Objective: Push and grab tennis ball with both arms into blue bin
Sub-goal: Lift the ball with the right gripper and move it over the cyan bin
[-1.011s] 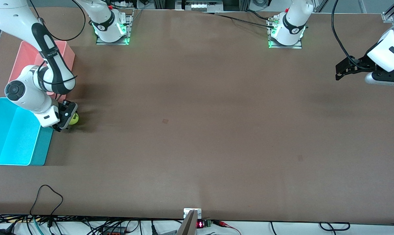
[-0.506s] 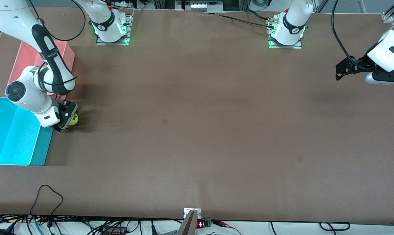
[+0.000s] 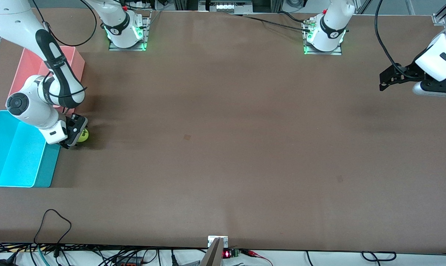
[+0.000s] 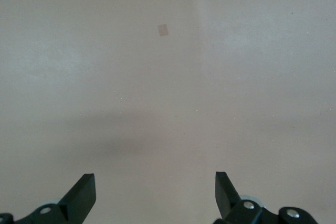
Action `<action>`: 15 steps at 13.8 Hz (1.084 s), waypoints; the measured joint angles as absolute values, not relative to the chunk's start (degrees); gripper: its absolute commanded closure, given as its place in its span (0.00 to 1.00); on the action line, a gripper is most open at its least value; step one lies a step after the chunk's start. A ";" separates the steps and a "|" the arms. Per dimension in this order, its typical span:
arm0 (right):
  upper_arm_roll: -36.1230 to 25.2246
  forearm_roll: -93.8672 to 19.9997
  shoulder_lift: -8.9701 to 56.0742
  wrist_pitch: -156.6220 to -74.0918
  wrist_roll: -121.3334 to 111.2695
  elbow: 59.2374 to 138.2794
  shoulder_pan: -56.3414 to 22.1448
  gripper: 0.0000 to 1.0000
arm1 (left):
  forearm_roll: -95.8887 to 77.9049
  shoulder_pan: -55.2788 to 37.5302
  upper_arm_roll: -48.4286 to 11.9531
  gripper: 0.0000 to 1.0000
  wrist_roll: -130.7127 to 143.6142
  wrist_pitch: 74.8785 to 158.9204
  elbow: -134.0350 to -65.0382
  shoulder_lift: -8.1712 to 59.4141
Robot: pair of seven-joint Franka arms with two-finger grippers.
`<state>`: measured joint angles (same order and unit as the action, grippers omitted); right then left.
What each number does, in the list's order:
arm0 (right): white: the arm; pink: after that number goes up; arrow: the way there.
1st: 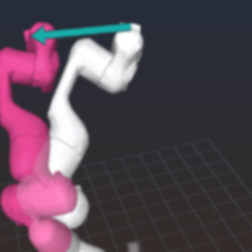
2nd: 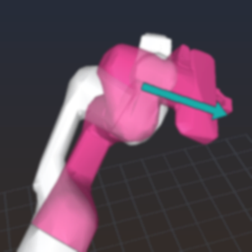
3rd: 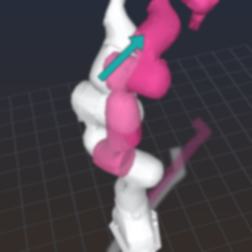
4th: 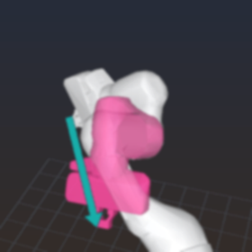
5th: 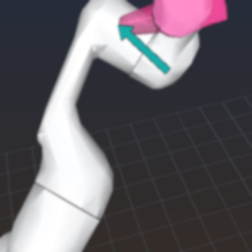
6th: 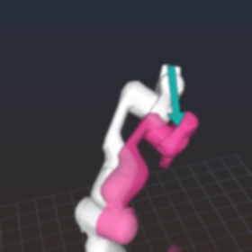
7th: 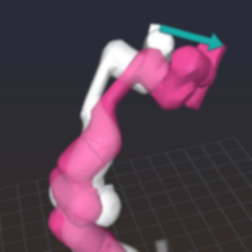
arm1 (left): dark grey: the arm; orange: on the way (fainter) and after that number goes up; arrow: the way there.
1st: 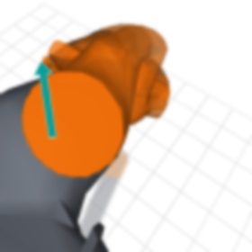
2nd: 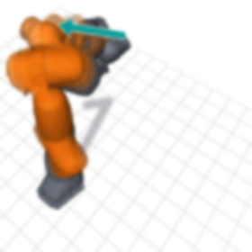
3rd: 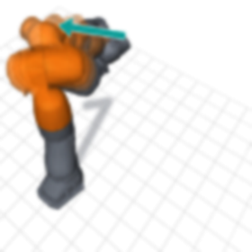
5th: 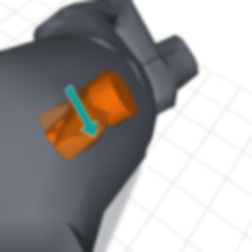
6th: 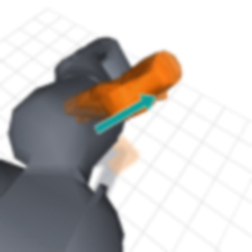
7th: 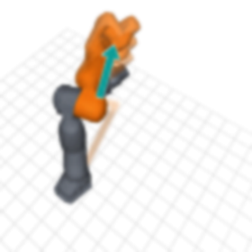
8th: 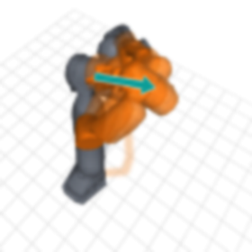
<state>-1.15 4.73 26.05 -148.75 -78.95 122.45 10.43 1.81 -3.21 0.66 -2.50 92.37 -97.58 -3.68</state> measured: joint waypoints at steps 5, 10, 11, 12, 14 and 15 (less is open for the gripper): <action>-1.14 4.73 26.02 -148.76 -78.82 122.28 10.44 0.86 | 1.80 -3.59 0.51 0.00 -1.76 92.36 -97.57 -3.68; -1.14 4.68 25.84 -148.84 -73.75 121.01 10.57 1.00 | 1.80 -3.74 0.27 0.00 -1.50 92.21 -97.54 -3.68; -1.14 4.65 25.46 -148.83 -70.79 120.42 10.61 1.00 | 1.80 -3.74 0.17 0.00 -1.49 92.21 -97.50 -3.68; -1.13 4.62 24.72 -148.55 -66.53 119.84 10.64 1.00 | 1.80 -3.74 0.12 0.00 -1.48 92.21 -97.48 -3.68; -0.83 4.66 22.59 -145.33 -55.90 118.00 10.65 1.00 | 1.80 -3.74 0.11 0.00 -1.47 92.17 -97.47 -3.68; -0.45 4.65 21.39 -143.13 -51.38 116.72 10.65 1.00 | 1.80 -3.74 0.12 0.00 -1.47 92.12 -97.47 -3.68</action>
<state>-0.45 4.65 21.39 -143.13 -51.38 116.72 10.65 1.80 -3.74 0.12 -1.47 92.12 -97.47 -3.68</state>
